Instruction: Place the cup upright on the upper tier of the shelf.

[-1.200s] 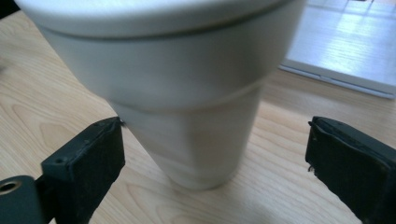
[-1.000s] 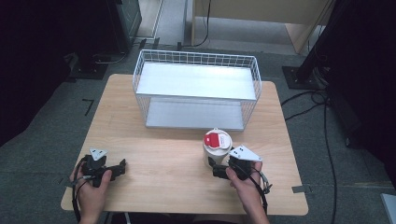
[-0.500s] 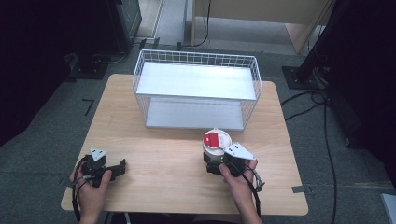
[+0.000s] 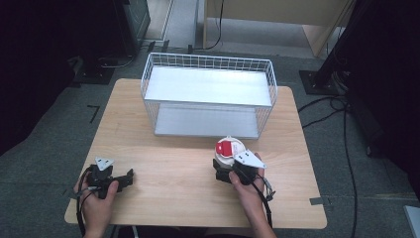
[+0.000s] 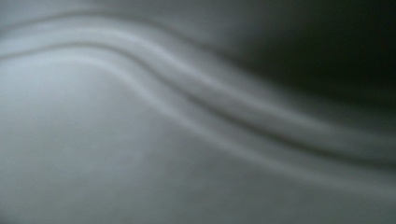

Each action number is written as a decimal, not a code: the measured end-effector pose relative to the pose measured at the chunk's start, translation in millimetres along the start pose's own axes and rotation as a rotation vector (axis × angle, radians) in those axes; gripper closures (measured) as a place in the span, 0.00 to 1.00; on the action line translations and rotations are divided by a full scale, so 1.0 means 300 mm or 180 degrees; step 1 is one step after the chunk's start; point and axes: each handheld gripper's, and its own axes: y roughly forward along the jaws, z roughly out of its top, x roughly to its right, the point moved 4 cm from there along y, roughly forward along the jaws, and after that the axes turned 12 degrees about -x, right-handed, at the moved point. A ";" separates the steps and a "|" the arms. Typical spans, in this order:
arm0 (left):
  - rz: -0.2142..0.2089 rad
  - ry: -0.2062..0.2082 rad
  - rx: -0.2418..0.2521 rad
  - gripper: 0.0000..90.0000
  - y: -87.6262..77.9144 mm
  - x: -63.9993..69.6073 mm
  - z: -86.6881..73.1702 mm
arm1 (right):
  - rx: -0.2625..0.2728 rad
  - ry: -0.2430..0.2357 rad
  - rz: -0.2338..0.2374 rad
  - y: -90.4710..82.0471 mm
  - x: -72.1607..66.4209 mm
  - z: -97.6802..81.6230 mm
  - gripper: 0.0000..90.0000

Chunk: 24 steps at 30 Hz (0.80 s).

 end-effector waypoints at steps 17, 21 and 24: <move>0.0000 -0.0001 -0.0001 0.00 0.000 0.000 0.000 | 0.0245 0.0083 -0.0024 -0.030 0.003 0.021 0.10; -0.0003 -0.0004 0.0000 0.00 0.000 0.000 0.000 | 0.0341 0.0083 -0.0020 -0.051 0.002 0.048 0.10; -0.0002 -0.0004 0.0000 0.00 0.000 0.000 0.000 | 0.0406 0.0063 0.0002 -0.071 -0.007 0.077 0.10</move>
